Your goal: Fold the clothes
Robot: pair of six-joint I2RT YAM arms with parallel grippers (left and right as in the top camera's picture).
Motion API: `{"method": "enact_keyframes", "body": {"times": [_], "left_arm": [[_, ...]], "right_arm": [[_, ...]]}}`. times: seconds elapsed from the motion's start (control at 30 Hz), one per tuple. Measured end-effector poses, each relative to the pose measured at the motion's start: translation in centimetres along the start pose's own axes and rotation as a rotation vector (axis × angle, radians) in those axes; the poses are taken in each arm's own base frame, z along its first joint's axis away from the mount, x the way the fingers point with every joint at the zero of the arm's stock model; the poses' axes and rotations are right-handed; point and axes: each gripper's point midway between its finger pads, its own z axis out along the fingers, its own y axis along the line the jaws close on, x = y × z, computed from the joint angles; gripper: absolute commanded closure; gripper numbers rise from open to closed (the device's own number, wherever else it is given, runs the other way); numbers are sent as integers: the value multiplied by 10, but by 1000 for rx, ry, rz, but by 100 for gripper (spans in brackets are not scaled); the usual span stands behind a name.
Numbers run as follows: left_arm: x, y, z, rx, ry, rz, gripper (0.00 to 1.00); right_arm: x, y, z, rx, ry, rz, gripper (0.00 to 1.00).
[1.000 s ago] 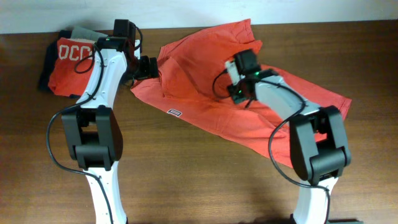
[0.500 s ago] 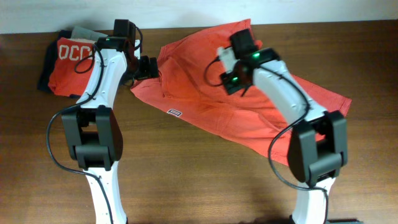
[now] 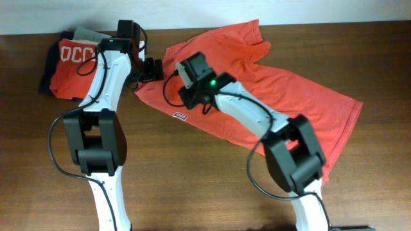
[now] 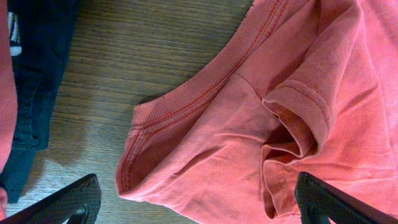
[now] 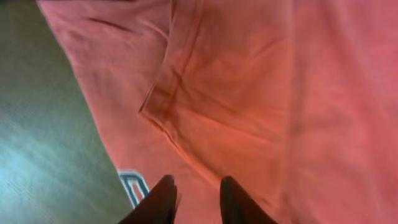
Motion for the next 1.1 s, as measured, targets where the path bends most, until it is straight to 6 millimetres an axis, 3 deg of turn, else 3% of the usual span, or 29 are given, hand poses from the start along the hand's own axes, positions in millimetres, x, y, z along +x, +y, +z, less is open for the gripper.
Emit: {"method": "enact_keyframes", "body": {"times": [0.23, 0.4, 0.7, 1.0, 1.1], "left_arm": [[0, 0, 0, 0, 0, 0, 1], [0, 0, 0, 0, 0, 0, 1], [0, 0, 0, 0, 0, 0, 1], [0, 0, 0, 0, 0, 0, 1], [0, 0, 0, 0, 0, 0, 1]], "right_arm": [[11, 1, 36, -3, 8, 59, 59], [-2, 2, 37, -9, -46, 73, 50], [0, 9, 38, -19, -39, 52, 43], [11, 28, 59, -38, -23, -22, 42], [10, 28, 59, -40, -30, -27, 50]]}}
